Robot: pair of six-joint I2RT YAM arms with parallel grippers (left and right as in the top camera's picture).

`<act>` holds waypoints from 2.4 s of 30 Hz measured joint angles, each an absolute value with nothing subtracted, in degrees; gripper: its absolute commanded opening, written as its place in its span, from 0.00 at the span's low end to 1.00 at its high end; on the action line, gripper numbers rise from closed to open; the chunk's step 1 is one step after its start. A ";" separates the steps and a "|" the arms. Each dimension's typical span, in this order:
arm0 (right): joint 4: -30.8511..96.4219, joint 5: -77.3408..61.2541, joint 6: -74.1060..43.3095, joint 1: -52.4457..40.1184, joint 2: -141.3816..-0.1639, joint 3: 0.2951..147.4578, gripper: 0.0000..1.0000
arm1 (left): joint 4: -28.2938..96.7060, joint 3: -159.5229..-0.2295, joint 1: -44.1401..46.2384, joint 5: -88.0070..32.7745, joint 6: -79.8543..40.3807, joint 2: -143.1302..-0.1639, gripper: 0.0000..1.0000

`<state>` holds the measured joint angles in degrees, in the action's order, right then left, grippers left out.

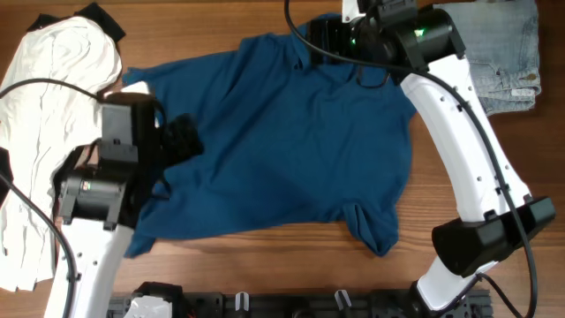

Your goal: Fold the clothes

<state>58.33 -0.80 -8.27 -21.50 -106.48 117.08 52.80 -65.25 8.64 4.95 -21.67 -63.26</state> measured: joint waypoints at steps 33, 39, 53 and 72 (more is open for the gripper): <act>26.57 -4.23 -1.15 -18.31 -130.41 116.73 0.94 | 13.08 -77.17 -3.97 4.56 -8.91 -114.43 0.99; 28.10 -4.23 -0.73 -18.26 -130.41 116.73 0.94 | 14.15 -90.50 -6.39 3.46 1.08 -120.22 0.96; 28.27 -4.23 -0.71 -18.26 -130.41 116.73 0.94 | 13.89 -91.85 -10.59 2.17 7.49 -126.87 0.90; 28.21 -4.23 0.38 -18.26 -130.41 116.73 0.94 | 11.49 -91.85 -10.48 -0.56 1.30 -131.11 0.73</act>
<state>28.21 -4.23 0.38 -18.26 -130.41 116.73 11.49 -91.85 -10.48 -0.56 1.30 -131.11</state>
